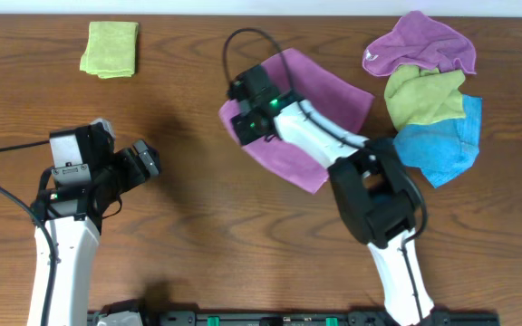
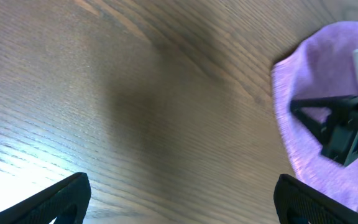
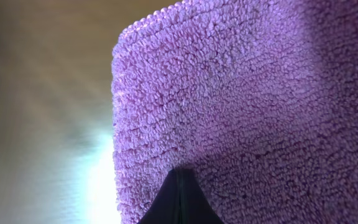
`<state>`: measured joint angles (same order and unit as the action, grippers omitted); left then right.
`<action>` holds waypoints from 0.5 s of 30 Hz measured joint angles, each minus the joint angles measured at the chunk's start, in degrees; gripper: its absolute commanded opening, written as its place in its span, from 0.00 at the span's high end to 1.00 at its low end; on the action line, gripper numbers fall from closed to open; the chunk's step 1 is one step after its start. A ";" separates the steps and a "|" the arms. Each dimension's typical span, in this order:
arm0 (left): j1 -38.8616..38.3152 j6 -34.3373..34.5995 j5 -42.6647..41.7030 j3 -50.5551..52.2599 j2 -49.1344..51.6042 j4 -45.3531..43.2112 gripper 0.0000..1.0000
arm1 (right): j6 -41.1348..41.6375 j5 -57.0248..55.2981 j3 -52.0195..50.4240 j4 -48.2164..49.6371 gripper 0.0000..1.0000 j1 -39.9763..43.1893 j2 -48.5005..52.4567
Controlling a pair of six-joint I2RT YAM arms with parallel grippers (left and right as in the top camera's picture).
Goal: Fold the cloth
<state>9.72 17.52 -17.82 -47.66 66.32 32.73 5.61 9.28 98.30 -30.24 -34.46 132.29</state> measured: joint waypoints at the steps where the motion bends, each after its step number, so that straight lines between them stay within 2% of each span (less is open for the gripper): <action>1: 0.48 0.02 0.00 0.02 0.00 0.00 0.05 | 0.00 1.33 0.00 0.07 0.99 -1.27 0.09; 10: 1.55 0.02 0.00 0.00 0.00 0.00 0.05 | 0.04 11.54 -0.02 0.74 0.99 -4.44 0.92; 15: 1.55 -0.26 0.00 0.02 0.00 0.00 0.05 | -0.26 15.78 0.33 -3.58 0.99 -4.39 1.03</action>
<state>11.27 17.26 -17.82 -47.64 66.32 32.73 5.34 25.06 98.63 -33.82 -38.85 133.32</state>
